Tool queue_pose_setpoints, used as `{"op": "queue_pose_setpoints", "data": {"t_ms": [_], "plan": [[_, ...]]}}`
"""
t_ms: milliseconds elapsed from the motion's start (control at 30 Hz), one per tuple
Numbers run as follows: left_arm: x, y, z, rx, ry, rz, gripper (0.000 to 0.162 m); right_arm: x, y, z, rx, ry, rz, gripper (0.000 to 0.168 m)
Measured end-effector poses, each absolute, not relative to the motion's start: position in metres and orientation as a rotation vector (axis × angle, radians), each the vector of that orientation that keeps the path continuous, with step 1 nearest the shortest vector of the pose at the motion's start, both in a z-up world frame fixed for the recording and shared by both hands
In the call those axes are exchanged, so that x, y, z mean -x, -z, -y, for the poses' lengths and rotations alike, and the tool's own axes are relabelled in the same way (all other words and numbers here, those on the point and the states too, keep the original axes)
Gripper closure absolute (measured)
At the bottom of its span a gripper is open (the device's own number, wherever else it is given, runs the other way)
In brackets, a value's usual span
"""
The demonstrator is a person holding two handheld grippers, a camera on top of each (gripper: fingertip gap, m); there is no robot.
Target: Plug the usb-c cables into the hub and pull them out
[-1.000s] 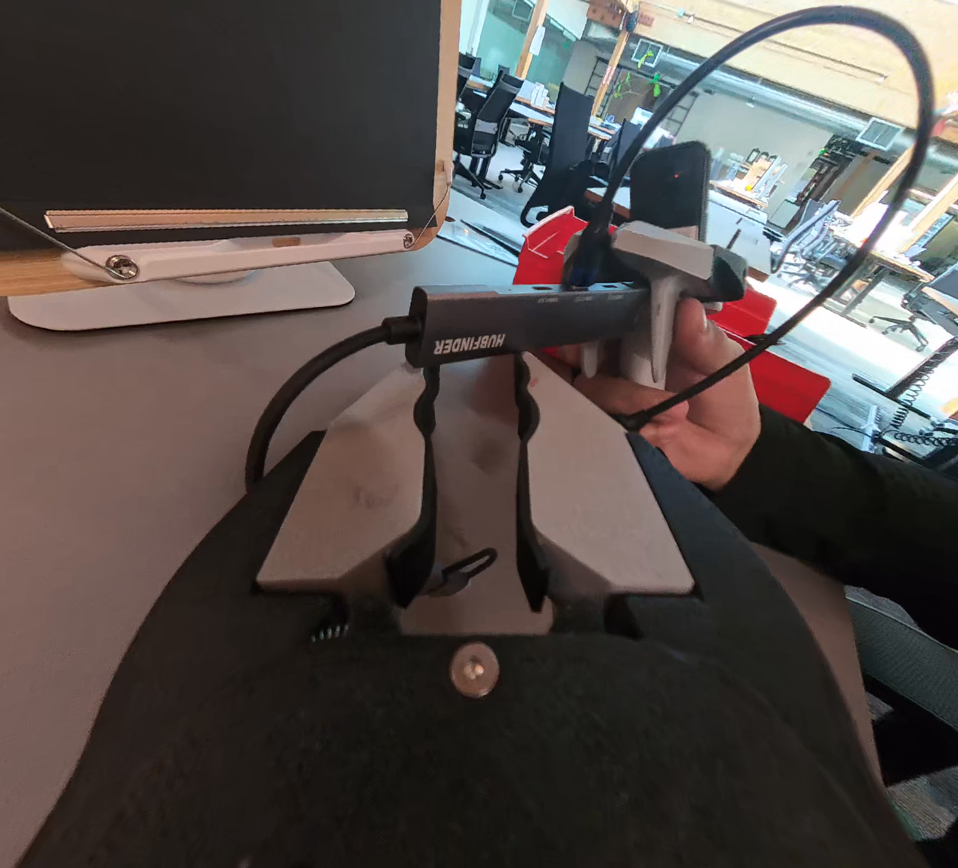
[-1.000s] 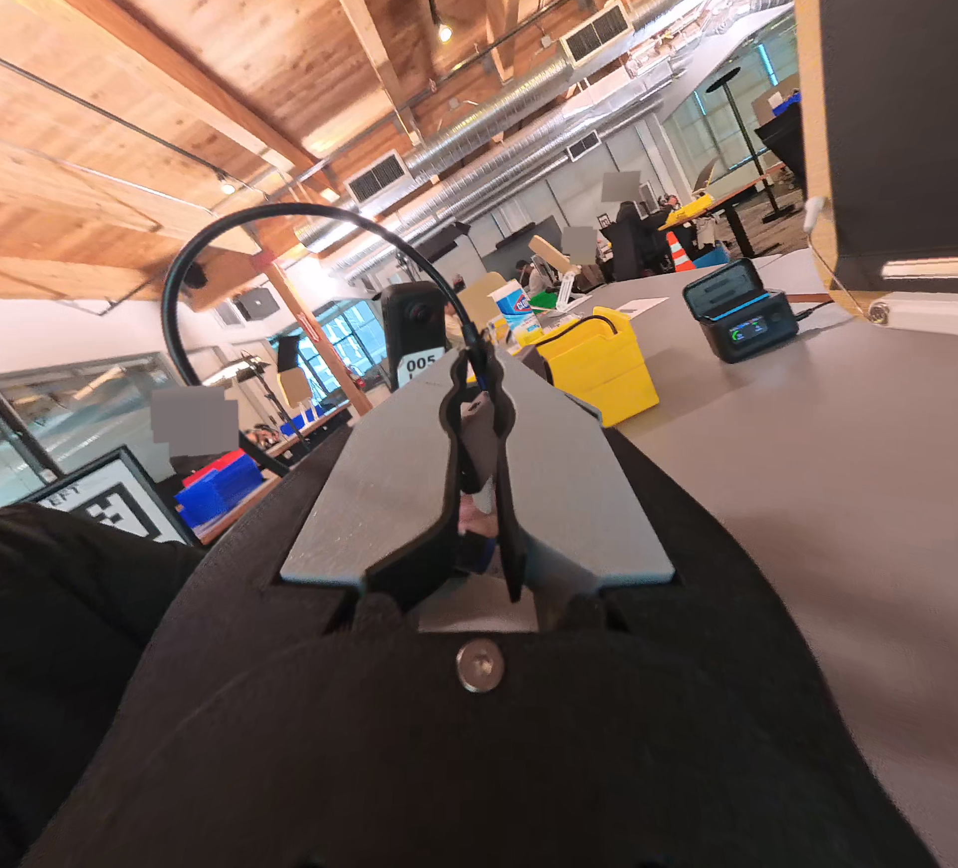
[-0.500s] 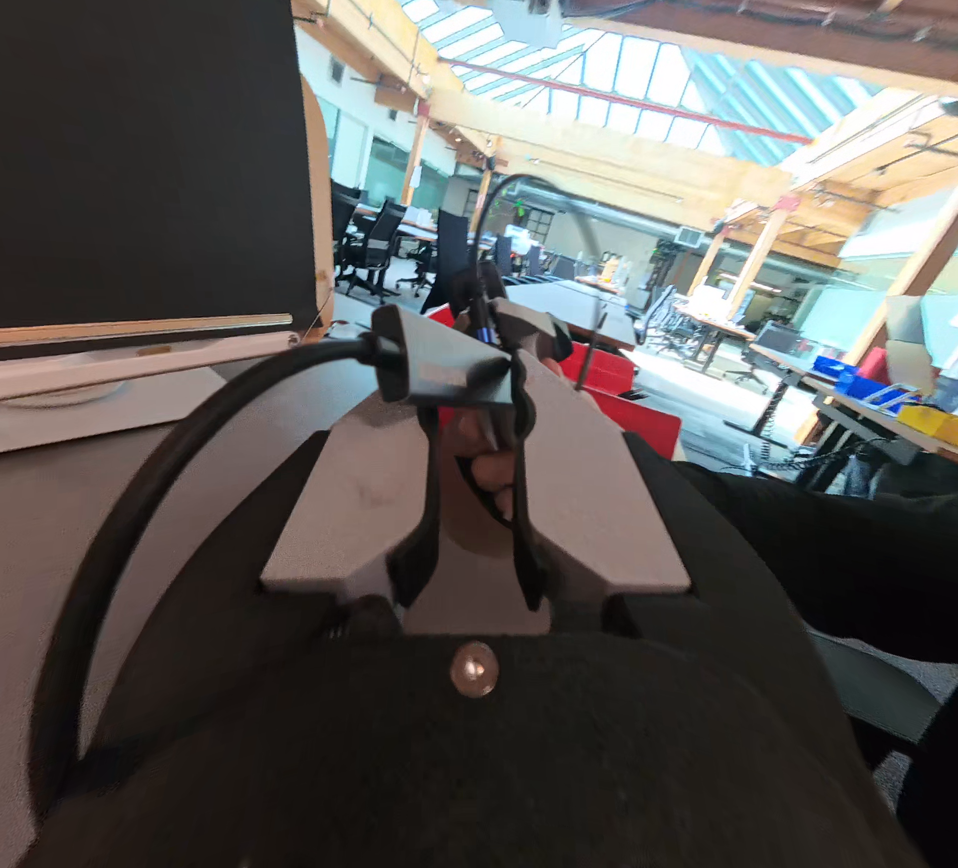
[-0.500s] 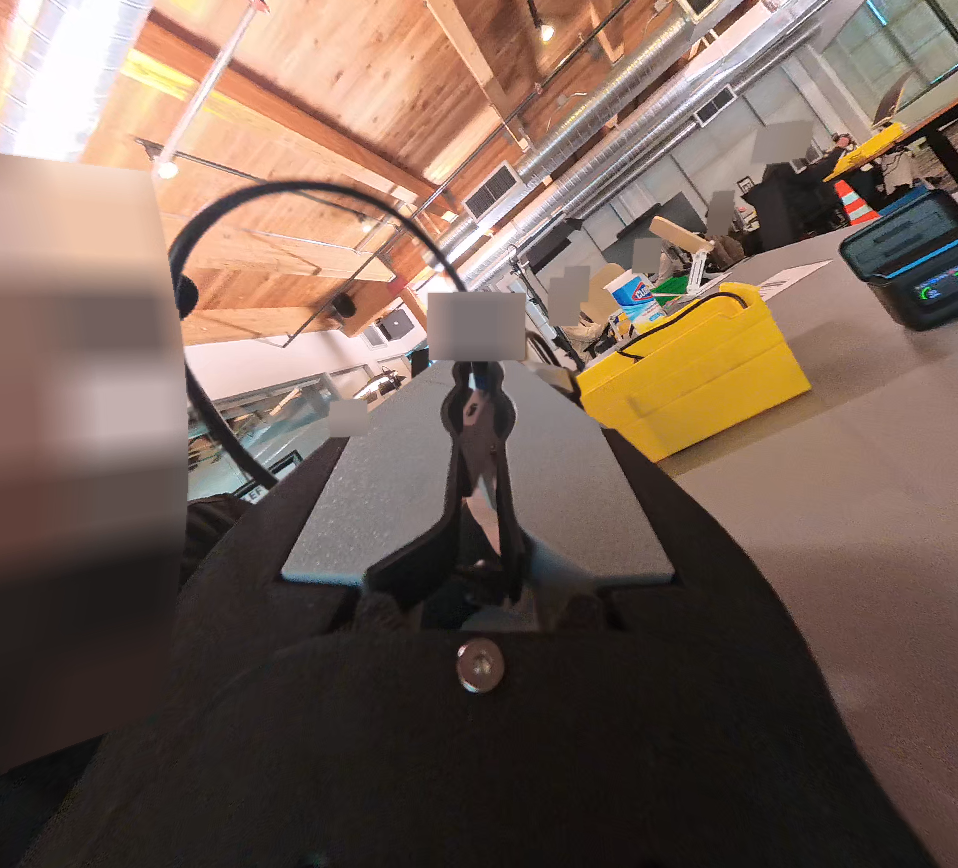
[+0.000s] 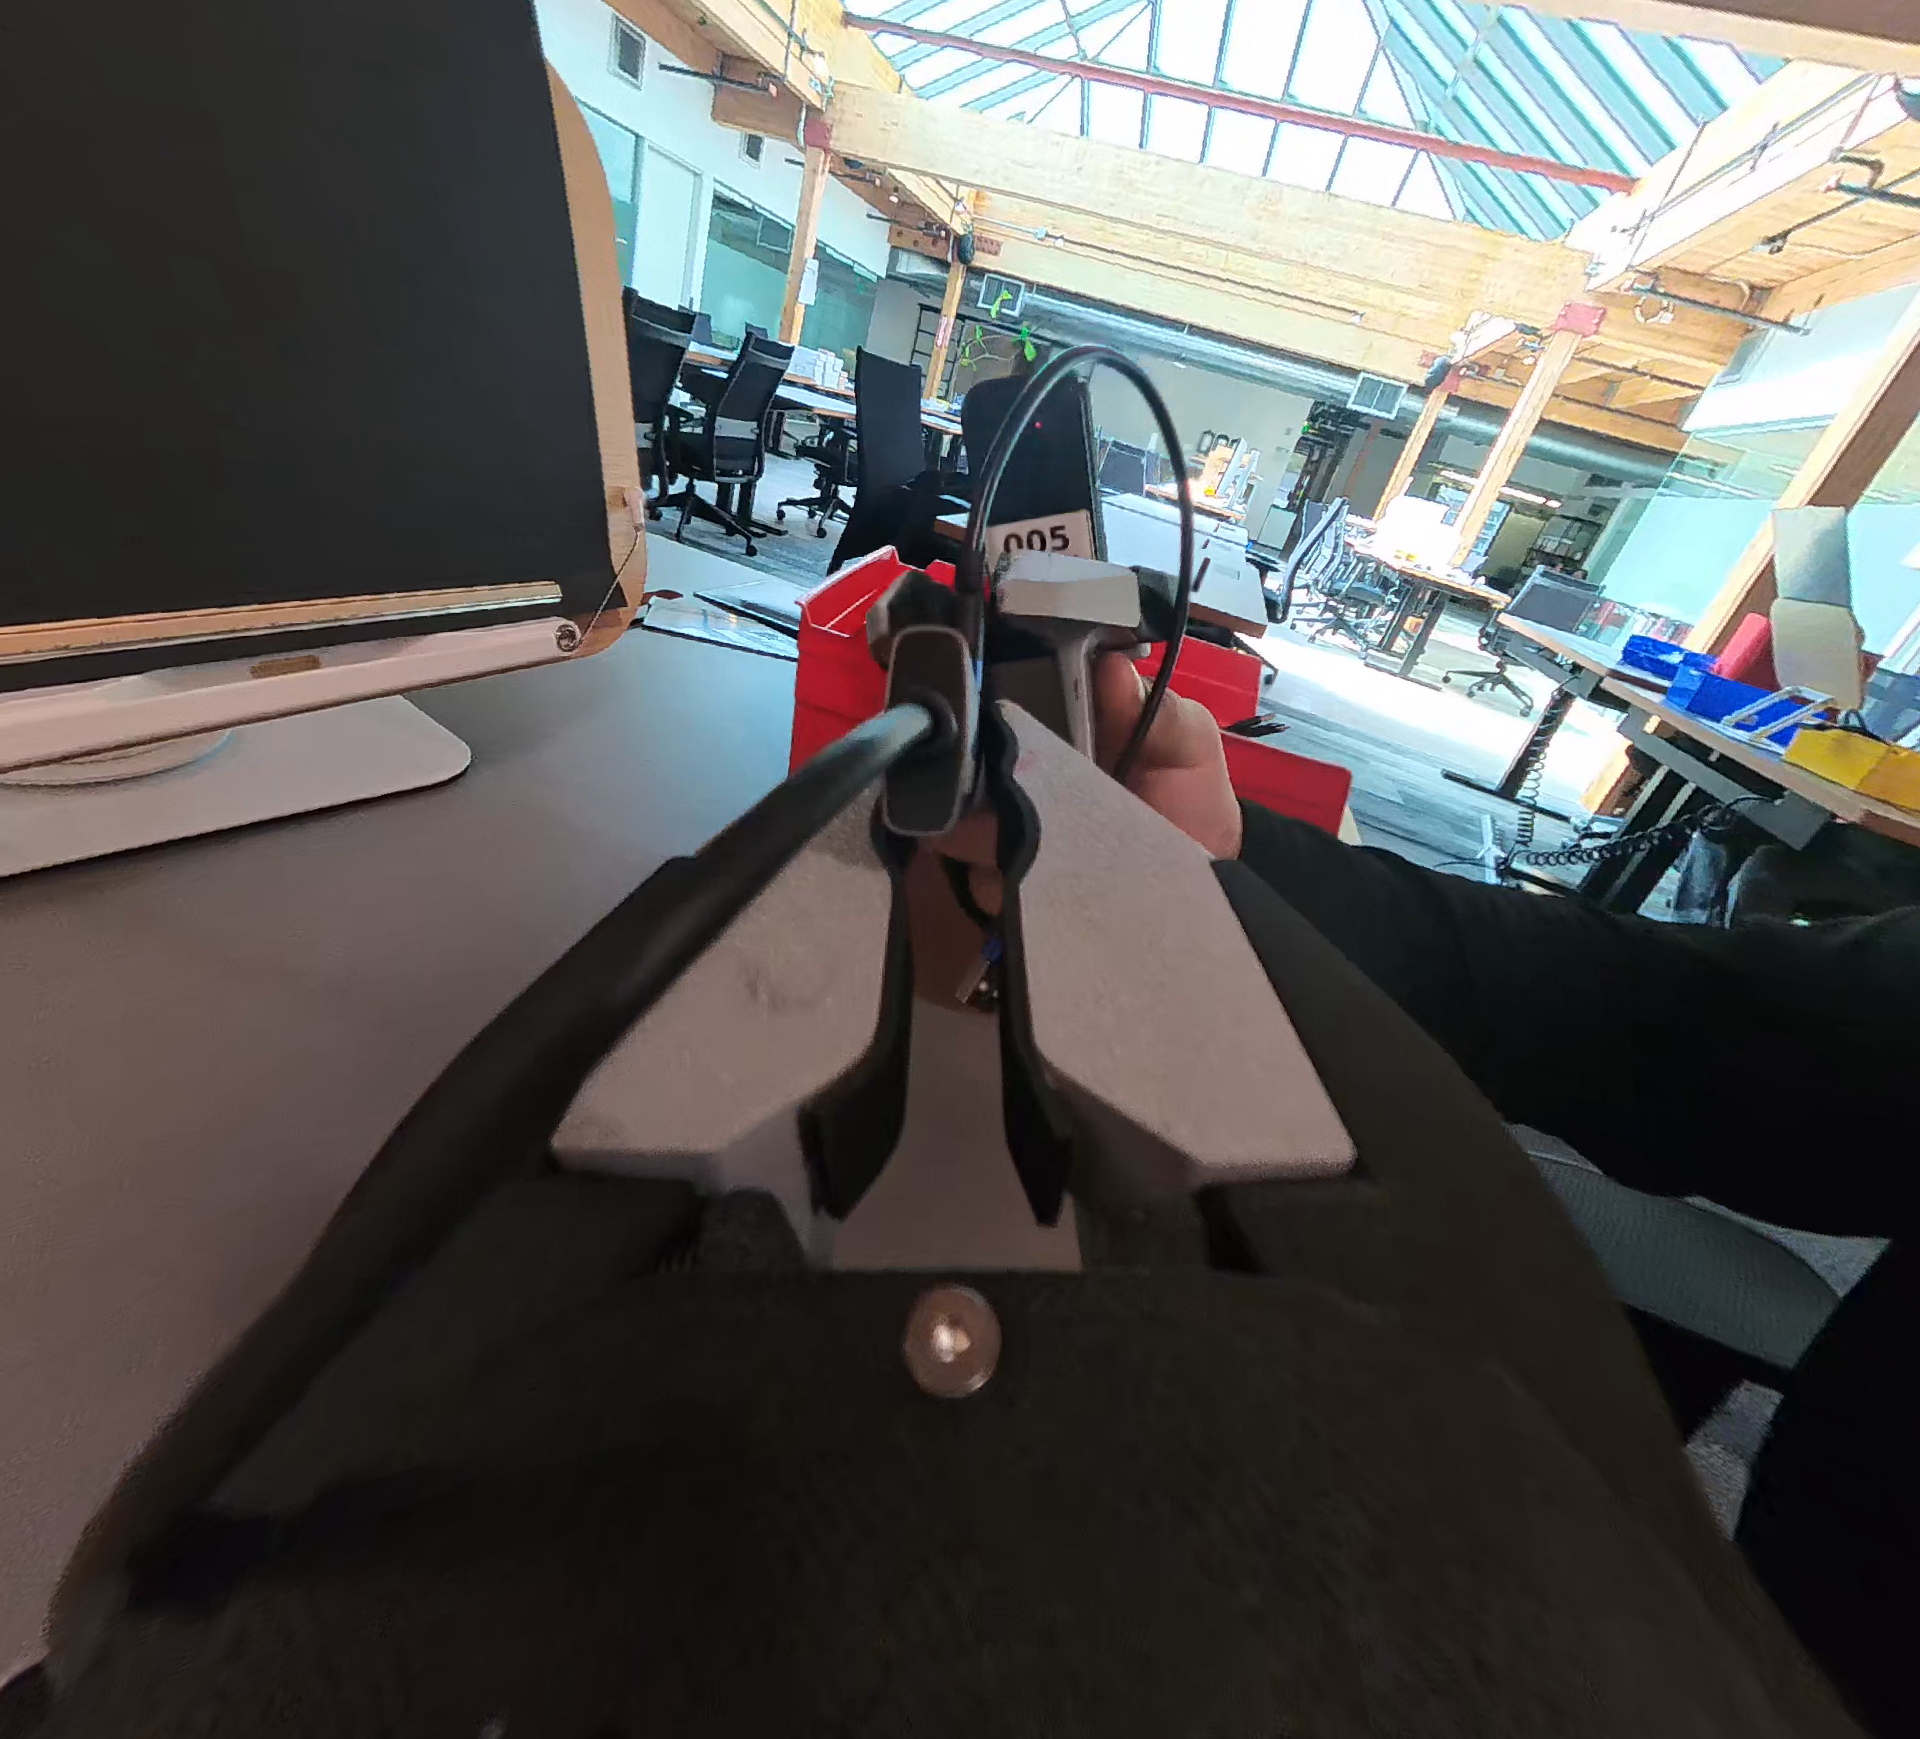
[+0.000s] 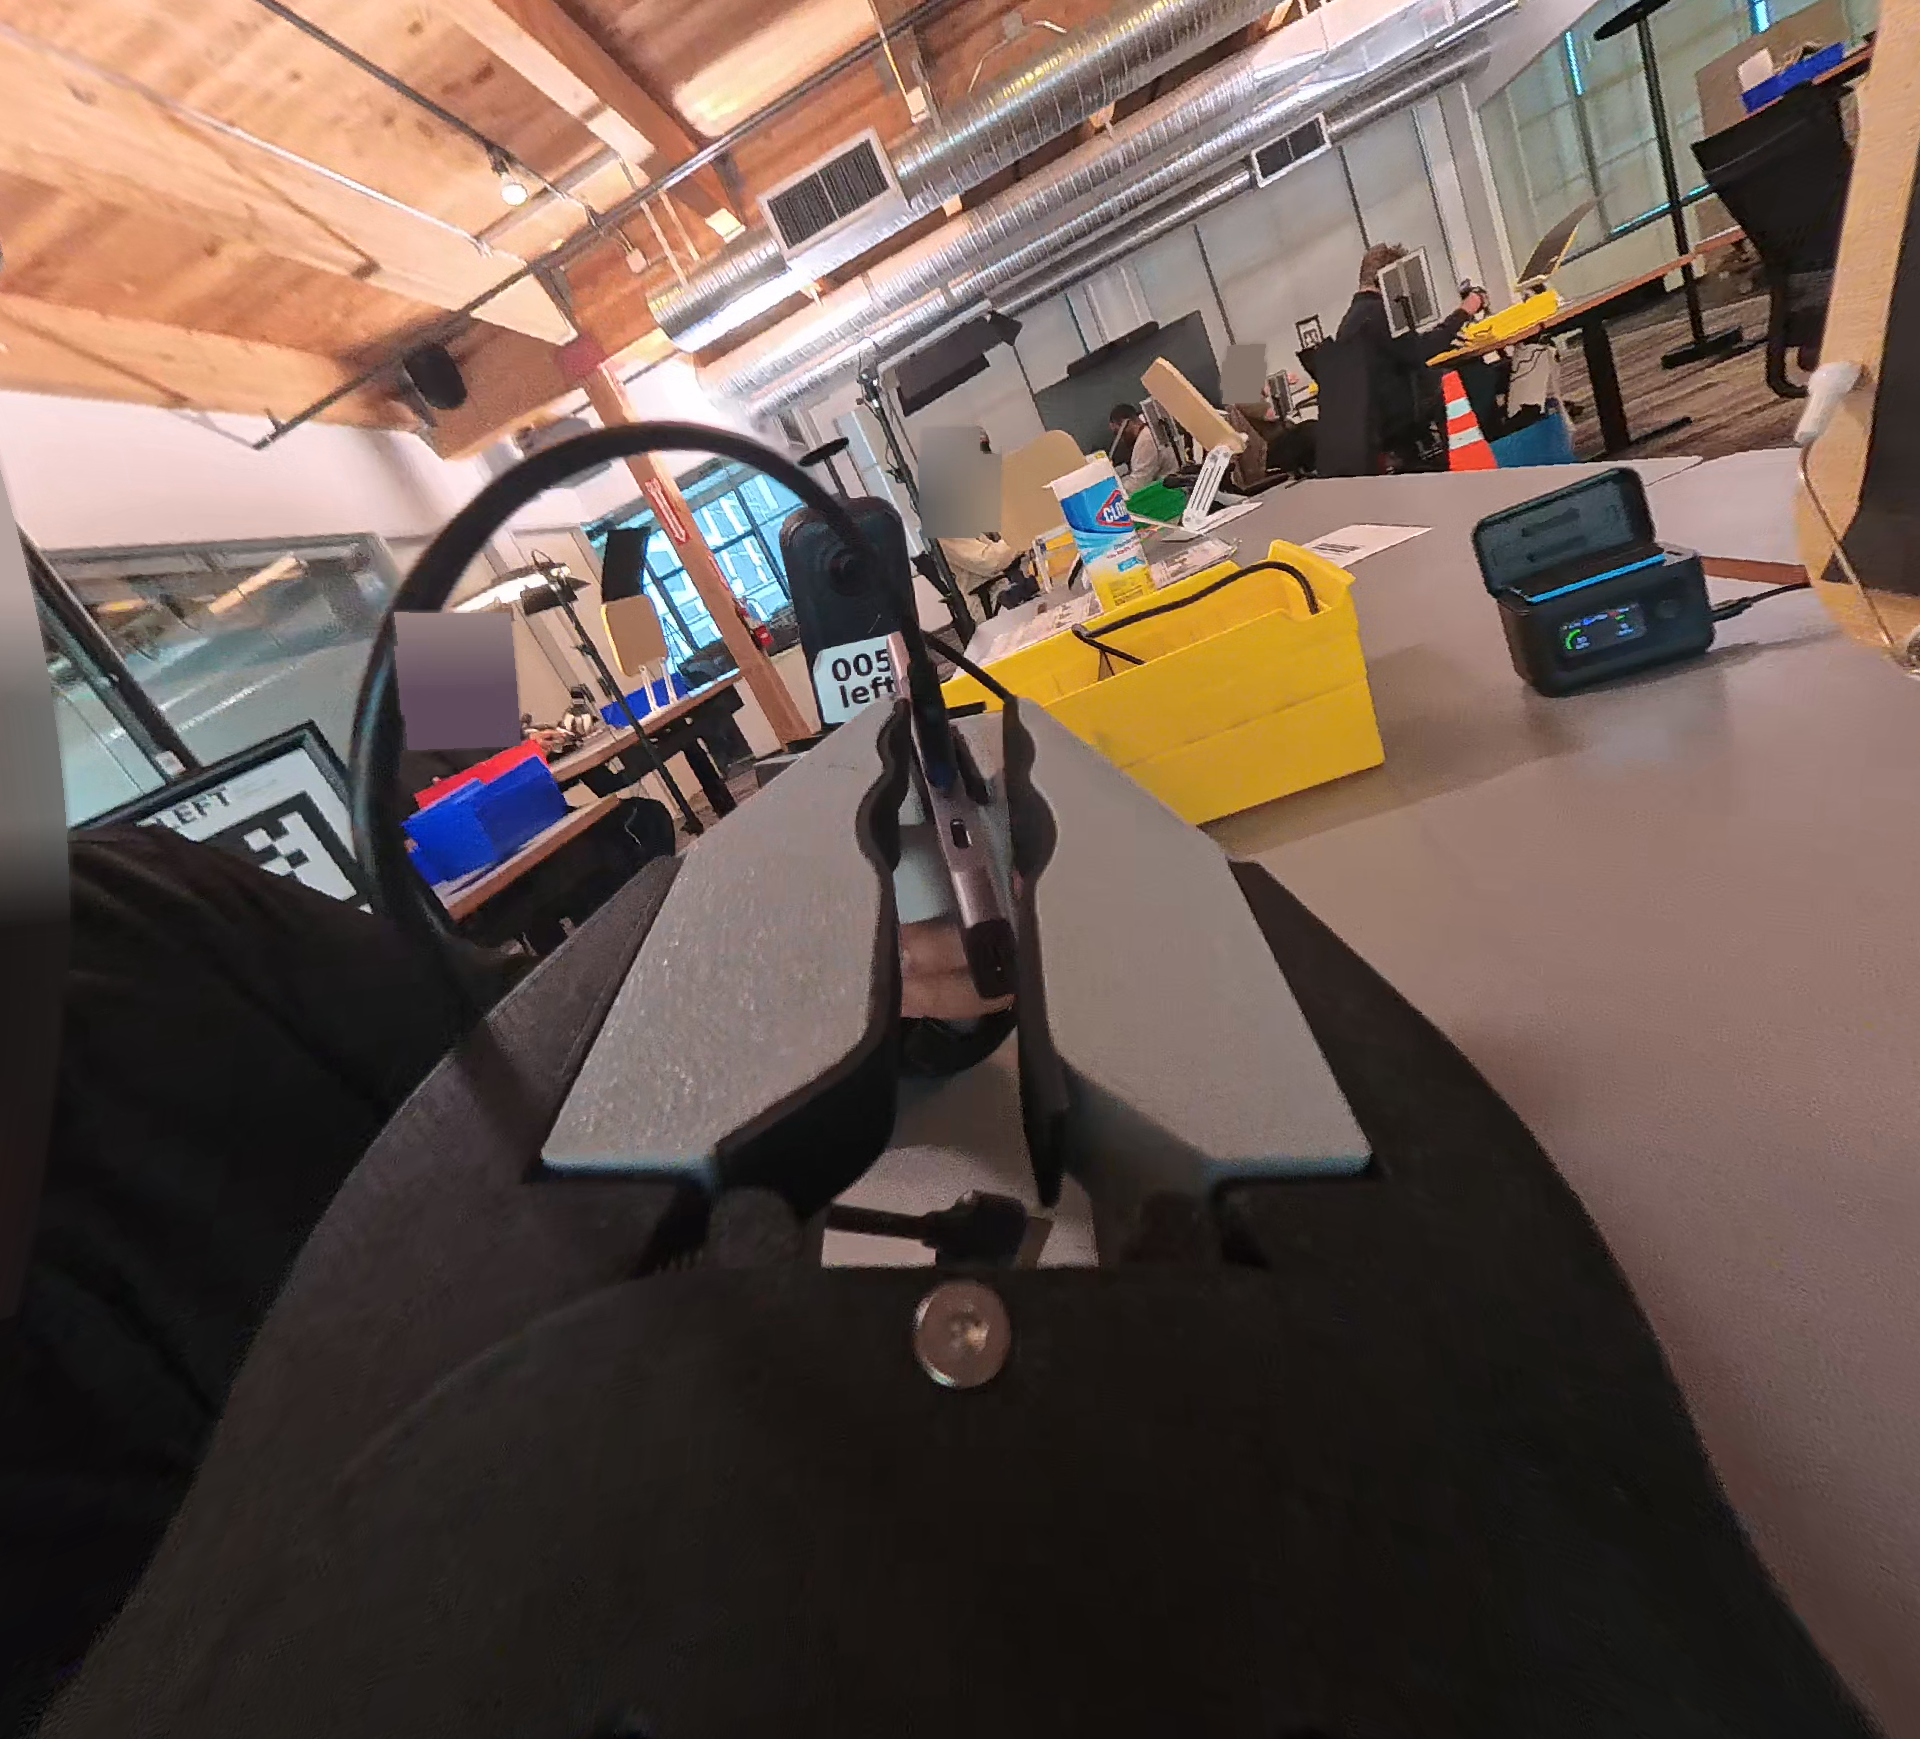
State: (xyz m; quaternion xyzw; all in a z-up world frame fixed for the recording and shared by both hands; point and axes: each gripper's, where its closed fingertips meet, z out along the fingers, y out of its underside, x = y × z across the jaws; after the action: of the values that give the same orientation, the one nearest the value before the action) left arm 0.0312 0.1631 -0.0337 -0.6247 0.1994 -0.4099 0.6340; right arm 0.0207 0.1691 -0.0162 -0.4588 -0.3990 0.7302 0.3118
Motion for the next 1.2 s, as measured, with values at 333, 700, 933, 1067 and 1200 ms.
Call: {"op": "queue_pose_setpoints", "data": {"t_ms": [333,700,933,1067,1200], "plan": [[-0.036,0.035,-0.16,1.439,0.995,-0.464,0.157,-0.016,0.025,-0.153,1.166,-1.755,1.224,0.165],[-0.037,0.041,-0.157,1.432,1.024,-0.497,0.152,-0.017,0.03,-0.15,1.183,-1.772,1.252,0.165],[-0.035,0.046,-0.16,1.457,0.969,-0.471,0.153,-0.014,0.035,-0.154,1.254,-1.835,1.187,0.166],[-0.031,0.043,-0.16,1.44,0.972,-0.447,0.158,-0.01,0.031,-0.155,1.27,-1.987,1.06,0.166],[-0.03,0.041,-0.159,1.431,0.966,-0.441,0.157,-0.01,0.029,-0.156,1.268,-2.036,0.992,0.166]]}}
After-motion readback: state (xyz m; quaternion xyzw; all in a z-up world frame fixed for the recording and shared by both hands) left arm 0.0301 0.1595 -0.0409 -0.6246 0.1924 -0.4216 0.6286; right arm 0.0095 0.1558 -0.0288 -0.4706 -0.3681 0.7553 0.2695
